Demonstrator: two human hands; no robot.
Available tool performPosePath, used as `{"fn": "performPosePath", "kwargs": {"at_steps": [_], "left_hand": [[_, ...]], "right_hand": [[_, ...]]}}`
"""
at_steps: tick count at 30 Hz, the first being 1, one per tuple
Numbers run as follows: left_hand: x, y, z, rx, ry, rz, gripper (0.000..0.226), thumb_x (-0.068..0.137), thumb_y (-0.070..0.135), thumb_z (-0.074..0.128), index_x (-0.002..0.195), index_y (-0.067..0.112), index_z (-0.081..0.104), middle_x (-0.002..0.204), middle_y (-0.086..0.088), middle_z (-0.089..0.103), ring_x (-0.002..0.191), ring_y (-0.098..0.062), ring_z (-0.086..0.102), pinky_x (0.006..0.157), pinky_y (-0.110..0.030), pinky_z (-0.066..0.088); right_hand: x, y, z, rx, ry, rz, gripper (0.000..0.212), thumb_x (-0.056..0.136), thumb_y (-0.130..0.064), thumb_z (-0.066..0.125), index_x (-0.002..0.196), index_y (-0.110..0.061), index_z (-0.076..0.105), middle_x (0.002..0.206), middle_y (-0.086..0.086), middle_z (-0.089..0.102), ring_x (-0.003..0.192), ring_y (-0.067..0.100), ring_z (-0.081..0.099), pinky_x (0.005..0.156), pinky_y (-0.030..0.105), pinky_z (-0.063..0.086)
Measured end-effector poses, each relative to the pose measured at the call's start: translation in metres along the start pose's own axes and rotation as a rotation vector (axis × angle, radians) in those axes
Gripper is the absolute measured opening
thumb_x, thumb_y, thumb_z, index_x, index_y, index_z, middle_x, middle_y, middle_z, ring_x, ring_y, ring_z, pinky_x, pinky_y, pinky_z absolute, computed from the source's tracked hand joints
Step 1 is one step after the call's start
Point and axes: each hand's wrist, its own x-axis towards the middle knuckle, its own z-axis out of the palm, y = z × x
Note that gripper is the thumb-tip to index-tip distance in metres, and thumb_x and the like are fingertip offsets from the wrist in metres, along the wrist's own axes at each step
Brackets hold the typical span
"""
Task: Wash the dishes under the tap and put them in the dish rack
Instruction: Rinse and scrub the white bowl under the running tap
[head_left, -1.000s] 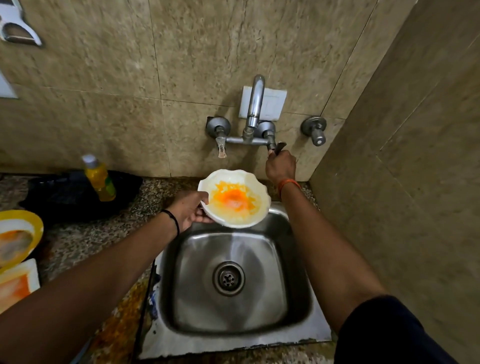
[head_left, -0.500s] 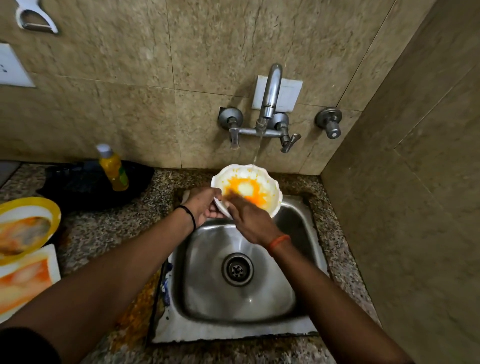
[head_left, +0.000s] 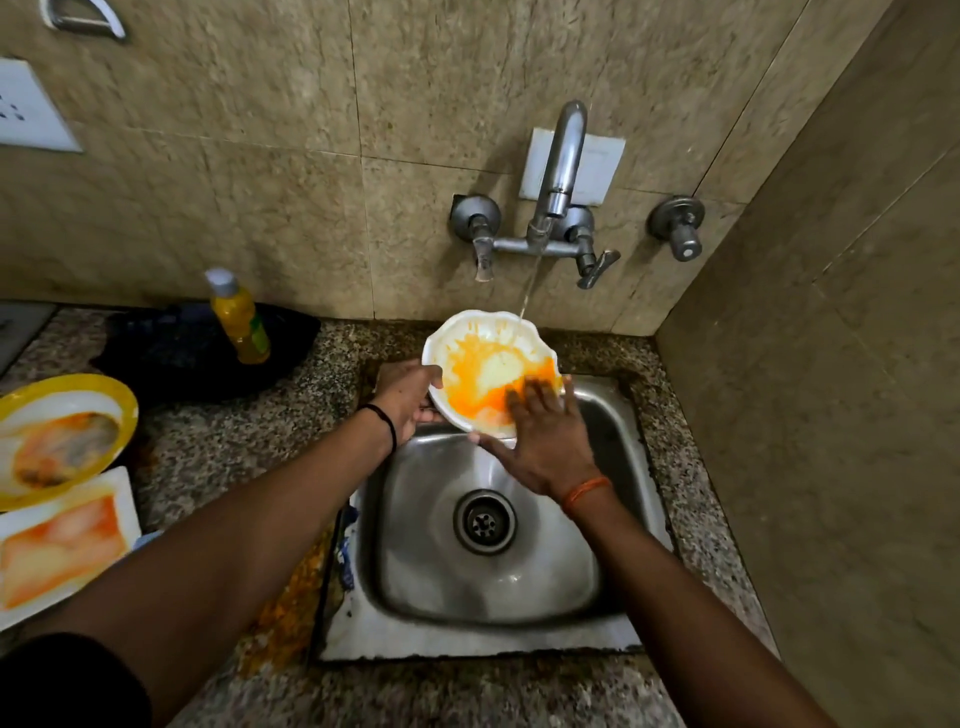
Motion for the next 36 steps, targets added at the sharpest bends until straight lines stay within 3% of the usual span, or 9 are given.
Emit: {"fn": "performPosePath", "kwargs": {"at_steps": [3, 9, 13, 18, 22, 24, 27, 32, 36], "left_hand": [[0.001, -0.001, 0.0, 0.008, 0.01, -0.002, 0.03, 0.076, -0.008, 0.049, 0.095, 0.011, 0.061, 0.079, -0.009, 0.065, 0.065, -0.024, 0.063, 0.048, -0.033, 0.057], [-0.001, -0.007, 0.004, -0.016, -0.045, -0.028, 0.028, 0.081, -0.006, 0.047, 0.103, 0.007, 0.057, 0.088, -0.014, 0.065, 0.072, -0.027, 0.063, 0.062, -0.038, 0.056], [0.001, -0.006, 0.004, 0.029, -0.026, 0.015, 0.032, 0.075, -0.007, 0.049, 0.1, 0.006, 0.063, 0.09, -0.016, 0.066, 0.073, -0.029, 0.063, 0.065, -0.041, 0.058], [-0.002, -0.01, 0.01, 0.013, -0.04, -0.027, 0.027, 0.078, -0.006, 0.049, 0.098, 0.008, 0.061, 0.085, -0.013, 0.065, 0.07, -0.028, 0.063, 0.062, -0.038, 0.058], [-0.007, -0.015, 0.011, 0.039, -0.057, -0.026, 0.022, 0.076, -0.005, 0.049, 0.089, 0.007, 0.062, 0.08, -0.016, 0.059, 0.072, -0.029, 0.058, 0.068, -0.047, 0.058], [-0.007, -0.014, 0.008, 0.058, -0.089, -0.026, 0.029, 0.077, -0.004, 0.05, 0.1, 0.007, 0.064, 0.088, -0.018, 0.064, 0.077, -0.032, 0.061, 0.078, -0.051, 0.055], [-0.007, -0.009, 0.006, 0.052, -0.085, -0.031, 0.029, 0.078, -0.004, 0.051, 0.102, 0.007, 0.061, 0.087, -0.014, 0.066, 0.072, -0.03, 0.064, 0.06, -0.04, 0.059], [-0.005, -0.001, 0.003, -0.01, -0.041, -0.043, 0.024, 0.08, -0.004, 0.05, 0.1, 0.005, 0.059, 0.084, -0.013, 0.066, 0.071, -0.029, 0.065, 0.052, -0.036, 0.058], [-0.005, 0.004, 0.005, -0.016, -0.03, -0.053, 0.019, 0.082, -0.002, 0.049, 0.094, 0.01, 0.06, 0.078, -0.008, 0.067, 0.068, -0.023, 0.065, 0.049, -0.031, 0.055]], "right_hand": [[-0.013, -0.021, 0.014, 0.215, -0.014, -0.18, 0.089, 0.082, -0.082, 0.026, 0.145, -0.02, 0.04, 0.155, 0.003, 0.036, 0.146, 0.02, 0.027, 0.12, 0.043, 0.015], [-0.013, -0.004, 0.003, 0.026, 0.1, 0.083, 0.084, 0.088, -0.074, 0.014, 0.142, -0.018, 0.046, 0.153, 0.007, 0.039, 0.147, 0.021, 0.024, 0.119, 0.05, -0.002], [-0.025, -0.018, 0.012, 0.403, -0.052, -0.115, 0.071, 0.091, -0.07, 0.017, 0.146, -0.03, 0.038, 0.155, -0.005, 0.036, 0.145, 0.011, 0.027, 0.121, 0.038, 0.011], [-0.014, -0.002, 0.001, 0.099, 0.01, 0.072, 0.051, 0.102, -0.045, 0.021, 0.146, -0.026, 0.039, 0.157, 0.006, 0.031, 0.148, 0.02, 0.019, 0.121, 0.043, 0.007], [-0.004, -0.025, -0.006, 0.683, -0.156, -0.132, 0.045, 0.105, -0.034, 0.028, 0.147, -0.022, 0.04, 0.157, -0.003, 0.032, 0.146, 0.015, 0.026, 0.117, 0.027, 0.02], [0.01, -0.009, -0.013, 0.586, -0.139, -0.15, 0.045, 0.104, -0.035, 0.033, 0.147, -0.026, 0.038, 0.159, -0.005, 0.026, 0.148, 0.015, 0.021, 0.119, 0.029, 0.018], [0.027, 0.016, -0.017, 0.378, -0.074, -0.049, 0.053, 0.096, -0.029, 0.052, 0.147, -0.022, 0.039, 0.159, 0.001, 0.026, 0.145, 0.02, 0.028, 0.117, 0.034, 0.026], [0.051, 0.031, -0.044, 0.908, 0.457, 0.479, 0.026, 0.093, -0.021, 0.055, 0.11, -0.008, 0.069, 0.11, 0.015, 0.071, 0.104, 0.031, 0.066, 0.086, 0.026, 0.047], [0.074, 0.046, -0.081, 0.974, 0.555, 0.657, 0.043, 0.095, -0.032, 0.054, 0.126, -0.002, 0.058, 0.121, 0.019, 0.066, 0.114, 0.033, 0.06, 0.097, 0.034, 0.047]]}}
